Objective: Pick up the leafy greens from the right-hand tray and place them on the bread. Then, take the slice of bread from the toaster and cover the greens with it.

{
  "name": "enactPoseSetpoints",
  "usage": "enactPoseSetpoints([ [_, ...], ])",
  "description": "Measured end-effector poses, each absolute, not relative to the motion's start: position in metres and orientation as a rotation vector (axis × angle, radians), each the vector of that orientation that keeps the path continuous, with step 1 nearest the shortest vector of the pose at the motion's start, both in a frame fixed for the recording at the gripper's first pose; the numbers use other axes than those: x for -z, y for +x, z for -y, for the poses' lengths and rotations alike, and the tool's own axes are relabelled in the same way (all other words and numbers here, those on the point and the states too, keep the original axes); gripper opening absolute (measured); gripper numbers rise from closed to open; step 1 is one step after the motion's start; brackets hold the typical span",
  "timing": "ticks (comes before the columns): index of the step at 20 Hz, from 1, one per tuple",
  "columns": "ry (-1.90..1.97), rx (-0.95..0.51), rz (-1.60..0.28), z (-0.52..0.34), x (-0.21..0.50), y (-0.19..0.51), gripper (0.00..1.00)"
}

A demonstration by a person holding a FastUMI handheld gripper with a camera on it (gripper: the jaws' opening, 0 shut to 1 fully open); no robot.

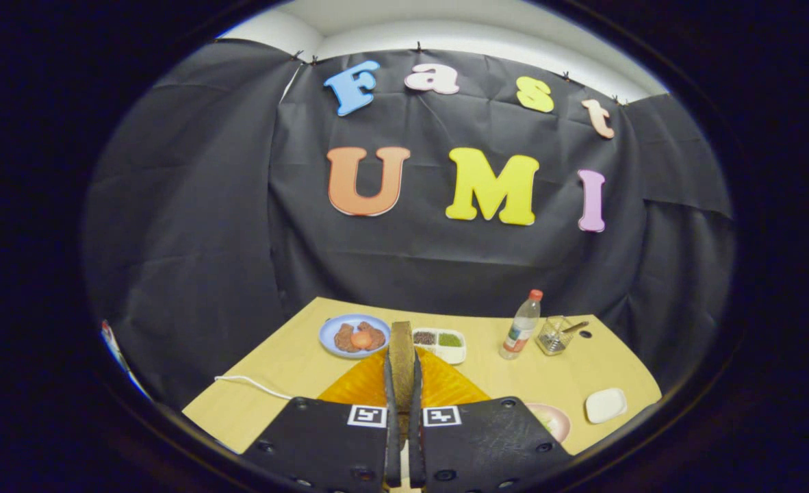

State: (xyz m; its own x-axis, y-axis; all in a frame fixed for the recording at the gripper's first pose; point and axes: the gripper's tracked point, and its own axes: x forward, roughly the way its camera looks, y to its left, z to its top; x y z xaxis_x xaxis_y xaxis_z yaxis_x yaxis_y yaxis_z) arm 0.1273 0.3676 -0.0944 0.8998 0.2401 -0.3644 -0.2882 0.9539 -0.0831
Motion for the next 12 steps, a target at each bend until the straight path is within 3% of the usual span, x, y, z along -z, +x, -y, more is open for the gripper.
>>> enactPoseSetpoints([
  [5,-0.14,-0.247,-0.303,-0.337,0.068,0.126,0.05],
  [12,-0.185,-0.147,-0.381,-0.256,0.138,0.14,0.05],
])
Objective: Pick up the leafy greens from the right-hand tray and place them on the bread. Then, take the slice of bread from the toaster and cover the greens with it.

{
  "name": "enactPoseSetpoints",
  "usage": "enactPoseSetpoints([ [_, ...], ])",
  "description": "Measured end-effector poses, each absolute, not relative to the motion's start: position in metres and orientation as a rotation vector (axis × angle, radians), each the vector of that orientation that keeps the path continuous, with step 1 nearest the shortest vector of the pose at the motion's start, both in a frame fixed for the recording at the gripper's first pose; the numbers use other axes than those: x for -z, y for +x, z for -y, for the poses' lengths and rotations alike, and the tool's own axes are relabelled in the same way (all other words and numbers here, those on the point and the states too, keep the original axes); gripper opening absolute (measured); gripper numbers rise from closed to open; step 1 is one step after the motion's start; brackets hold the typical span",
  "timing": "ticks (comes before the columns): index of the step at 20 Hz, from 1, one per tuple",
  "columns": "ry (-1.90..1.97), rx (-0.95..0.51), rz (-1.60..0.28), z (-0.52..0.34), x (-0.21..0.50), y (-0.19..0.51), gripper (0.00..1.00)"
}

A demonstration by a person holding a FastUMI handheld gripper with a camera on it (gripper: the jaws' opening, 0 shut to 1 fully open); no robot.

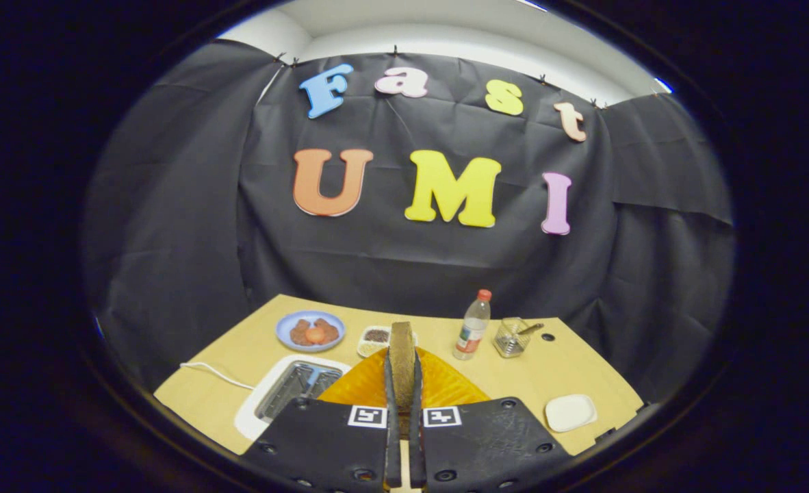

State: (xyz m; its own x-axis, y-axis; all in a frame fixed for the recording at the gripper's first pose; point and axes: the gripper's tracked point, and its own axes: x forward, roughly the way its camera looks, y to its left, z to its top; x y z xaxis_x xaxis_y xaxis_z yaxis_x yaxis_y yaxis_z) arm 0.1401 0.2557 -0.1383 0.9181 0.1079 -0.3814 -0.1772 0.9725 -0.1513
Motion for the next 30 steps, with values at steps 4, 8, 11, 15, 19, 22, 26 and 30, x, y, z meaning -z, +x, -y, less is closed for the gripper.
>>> enactPoseSetpoints([
  [4,-0.169,-0.11,-0.449,-0.213,0.19,0.145,0.05],
  [8,-0.142,-0.114,-0.496,-0.187,0.231,0.146,0.05],
  [11,-0.111,-0.157,-0.499,-0.181,0.248,0.147,0.05],
  [15,-0.033,-0.223,-0.528,-0.177,0.267,0.145,0.05],
  [19,-0.067,-0.259,-0.485,-0.161,0.269,0.147,0.05],
  [22,-0.092,-0.26,-0.462,-0.148,0.274,0.148,0.06],
  [26,-0.114,-0.237,-0.45,-0.128,0.28,0.157,0.08],
  [30,-0.111,-0.215,-0.477,-0.11,0.296,0.163,0.11],
])
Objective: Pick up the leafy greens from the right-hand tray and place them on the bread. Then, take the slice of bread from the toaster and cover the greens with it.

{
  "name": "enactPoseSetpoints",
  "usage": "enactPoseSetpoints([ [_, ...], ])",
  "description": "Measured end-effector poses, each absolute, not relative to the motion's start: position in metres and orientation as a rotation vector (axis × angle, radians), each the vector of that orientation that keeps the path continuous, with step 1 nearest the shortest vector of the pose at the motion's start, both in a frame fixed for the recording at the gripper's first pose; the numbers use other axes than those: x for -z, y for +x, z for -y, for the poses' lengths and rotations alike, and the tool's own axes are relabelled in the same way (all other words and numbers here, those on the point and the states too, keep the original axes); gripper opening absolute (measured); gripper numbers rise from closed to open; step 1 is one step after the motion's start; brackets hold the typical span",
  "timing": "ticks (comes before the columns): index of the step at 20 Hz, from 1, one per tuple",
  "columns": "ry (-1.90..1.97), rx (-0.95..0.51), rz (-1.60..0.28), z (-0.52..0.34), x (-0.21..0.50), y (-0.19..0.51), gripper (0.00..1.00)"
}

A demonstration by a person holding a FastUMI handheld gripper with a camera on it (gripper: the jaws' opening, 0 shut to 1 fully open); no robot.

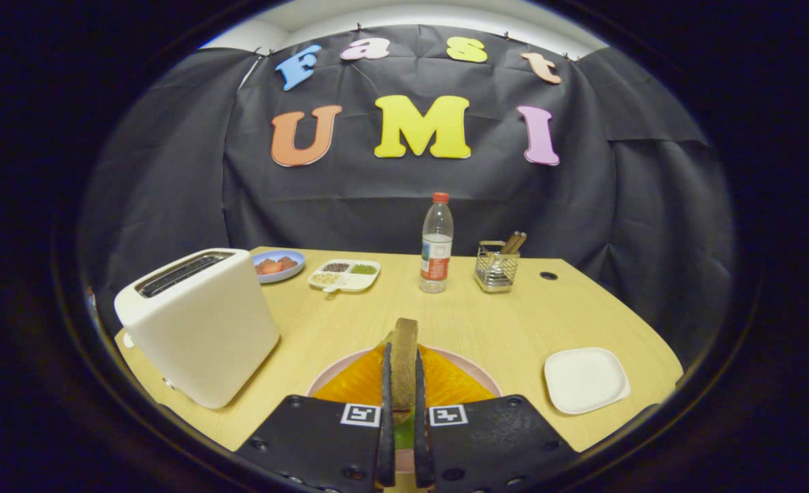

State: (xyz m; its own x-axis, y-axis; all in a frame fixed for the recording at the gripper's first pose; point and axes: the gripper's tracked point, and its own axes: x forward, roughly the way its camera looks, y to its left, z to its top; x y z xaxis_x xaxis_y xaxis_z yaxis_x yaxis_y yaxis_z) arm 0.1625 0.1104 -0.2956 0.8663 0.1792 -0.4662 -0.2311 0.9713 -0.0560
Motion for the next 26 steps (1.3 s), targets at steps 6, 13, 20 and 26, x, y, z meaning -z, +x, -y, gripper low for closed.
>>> enactPoseSetpoints([
  [6,-0.063,-0.191,-0.539,-0.083,0.323,0.169,0.17],
  [13,-0.041,-0.149,-0.593,-0.061,0.343,0.165,0.43],
  [20,-0.023,-0.109,-0.577,-0.052,0.32,0.146,0.88],
  [26,-0.11,-0.057,-0.432,-0.042,0.247,0.12,0.96],
])
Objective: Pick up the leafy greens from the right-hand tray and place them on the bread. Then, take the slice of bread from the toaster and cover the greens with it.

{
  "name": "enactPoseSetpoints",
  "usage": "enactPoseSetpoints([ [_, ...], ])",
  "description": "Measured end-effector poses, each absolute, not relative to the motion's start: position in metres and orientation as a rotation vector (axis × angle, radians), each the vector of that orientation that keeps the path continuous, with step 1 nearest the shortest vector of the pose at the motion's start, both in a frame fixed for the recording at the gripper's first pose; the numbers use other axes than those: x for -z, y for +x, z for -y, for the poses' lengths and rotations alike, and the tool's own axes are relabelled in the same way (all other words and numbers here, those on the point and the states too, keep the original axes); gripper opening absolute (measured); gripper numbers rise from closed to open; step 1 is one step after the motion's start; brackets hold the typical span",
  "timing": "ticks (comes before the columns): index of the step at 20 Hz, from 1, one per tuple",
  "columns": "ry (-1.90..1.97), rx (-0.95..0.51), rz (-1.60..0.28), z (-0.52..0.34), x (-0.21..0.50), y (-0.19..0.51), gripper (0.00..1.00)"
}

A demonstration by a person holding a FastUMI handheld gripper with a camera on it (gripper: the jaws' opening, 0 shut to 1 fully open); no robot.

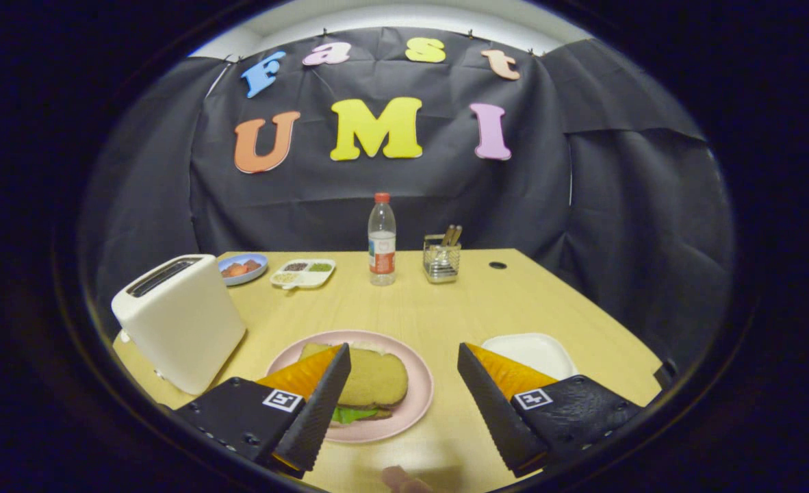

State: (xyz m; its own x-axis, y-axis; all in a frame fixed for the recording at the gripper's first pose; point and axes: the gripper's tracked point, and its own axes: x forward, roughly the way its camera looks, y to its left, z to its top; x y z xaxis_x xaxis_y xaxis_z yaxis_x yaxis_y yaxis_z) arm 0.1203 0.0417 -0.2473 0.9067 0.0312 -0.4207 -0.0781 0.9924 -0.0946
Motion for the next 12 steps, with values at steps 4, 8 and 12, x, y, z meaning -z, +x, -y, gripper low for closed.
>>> enactPoseSetpoints([
  [4,-0.184,-0.006,-0.355,-0.039,0.2,0.082,0.96],
  [8,-0.214,0.047,-0.25,-0.04,0.145,0.042,0.96],
  [12,-0.136,0.027,-0.179,-0.045,0.109,0.011,0.96],
])
